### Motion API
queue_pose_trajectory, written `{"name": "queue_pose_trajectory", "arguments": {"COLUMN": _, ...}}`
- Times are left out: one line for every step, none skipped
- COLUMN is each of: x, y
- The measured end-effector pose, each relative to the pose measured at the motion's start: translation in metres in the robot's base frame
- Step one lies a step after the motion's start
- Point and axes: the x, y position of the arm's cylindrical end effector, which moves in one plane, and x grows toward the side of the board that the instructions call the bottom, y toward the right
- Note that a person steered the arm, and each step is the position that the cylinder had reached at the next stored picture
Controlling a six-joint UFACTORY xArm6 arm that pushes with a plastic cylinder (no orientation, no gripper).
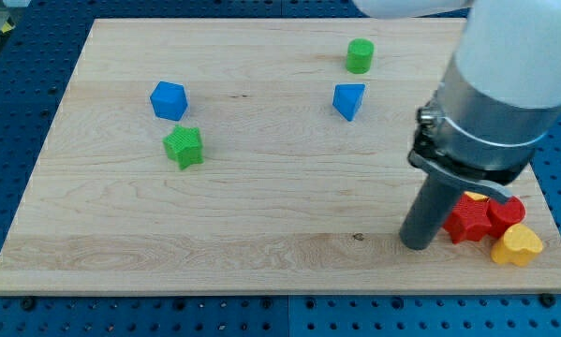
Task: Go and place your hand in between the blue blocks
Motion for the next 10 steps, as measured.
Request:
{"name": "queue_pose_trajectory", "arguments": {"x": 0.0, "y": -0.004}}
{"name": "queue_pose_trajectory", "arguments": {"x": 0.0, "y": -0.012}}
{"name": "queue_pose_trajectory", "arguments": {"x": 0.0, "y": -0.051}}
{"name": "queue_pose_trajectory", "arguments": {"x": 0.0, "y": -0.066}}
{"name": "queue_pose_trajectory", "arguments": {"x": 0.0, "y": -0.066}}
{"name": "queue_pose_trajectory", "arguments": {"x": -0.012, "y": -0.066}}
{"name": "queue_pose_trajectory", "arguments": {"x": -0.038, "y": -0.068}}
{"name": "queue_pose_trajectory", "arguments": {"x": -0.067, "y": -0.068}}
{"name": "queue_pose_trajectory", "arguments": {"x": -0.092, "y": -0.068}}
{"name": "queue_pose_trajectory", "arguments": {"x": -0.105, "y": -0.088}}
